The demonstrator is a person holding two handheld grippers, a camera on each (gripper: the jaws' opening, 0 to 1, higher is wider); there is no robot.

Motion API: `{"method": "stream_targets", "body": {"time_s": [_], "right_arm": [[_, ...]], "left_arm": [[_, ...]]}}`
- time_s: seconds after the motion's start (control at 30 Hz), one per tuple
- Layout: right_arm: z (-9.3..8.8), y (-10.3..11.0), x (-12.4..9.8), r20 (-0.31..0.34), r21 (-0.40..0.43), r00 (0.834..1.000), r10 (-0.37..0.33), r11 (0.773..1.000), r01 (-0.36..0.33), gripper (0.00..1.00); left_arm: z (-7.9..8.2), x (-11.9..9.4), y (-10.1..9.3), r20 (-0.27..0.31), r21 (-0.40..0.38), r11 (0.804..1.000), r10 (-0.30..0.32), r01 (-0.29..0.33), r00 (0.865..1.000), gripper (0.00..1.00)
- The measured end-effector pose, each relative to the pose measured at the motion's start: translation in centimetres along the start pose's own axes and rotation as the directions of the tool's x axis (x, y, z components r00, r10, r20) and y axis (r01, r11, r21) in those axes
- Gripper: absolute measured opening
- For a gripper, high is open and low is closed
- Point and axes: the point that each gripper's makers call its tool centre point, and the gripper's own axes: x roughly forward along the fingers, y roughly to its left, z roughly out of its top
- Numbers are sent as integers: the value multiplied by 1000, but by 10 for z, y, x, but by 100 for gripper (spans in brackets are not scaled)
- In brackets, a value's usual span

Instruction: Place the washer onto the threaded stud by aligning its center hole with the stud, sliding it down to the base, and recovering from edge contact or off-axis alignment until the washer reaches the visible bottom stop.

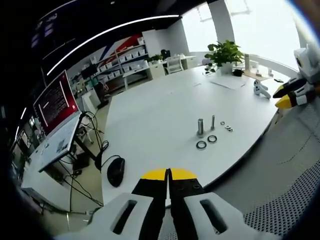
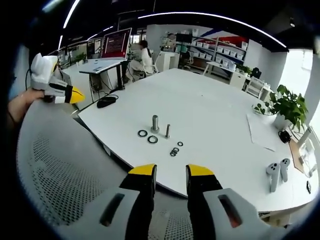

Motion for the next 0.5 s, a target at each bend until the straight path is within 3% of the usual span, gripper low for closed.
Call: {"method": "stream_targets", "body": {"time_s": [0.13, 0.27, 0.33, 0.5], "right_arm": [[-4, 6, 2, -40, -17, 997, 72, 997, -73, 26], [-12, -8, 1, -137, -126, 986, 97, 985, -114, 23], [-6, -11, 4, -124, -131, 984, 124, 981, -140, 23], [1, -9, 16, -146, -121, 960, 238, 959, -256, 23]], "left_arm": [[2, 0, 0, 10, -2, 1000, 0, 0, 1000, 0], [2, 0, 1, 16, -4, 1000, 2, -2, 1000, 0], [3, -1, 1, 23, -4, 1000, 3, -3, 1000, 0], [4, 0, 1, 27, -9, 1000, 1, -1, 1000, 0]]}}
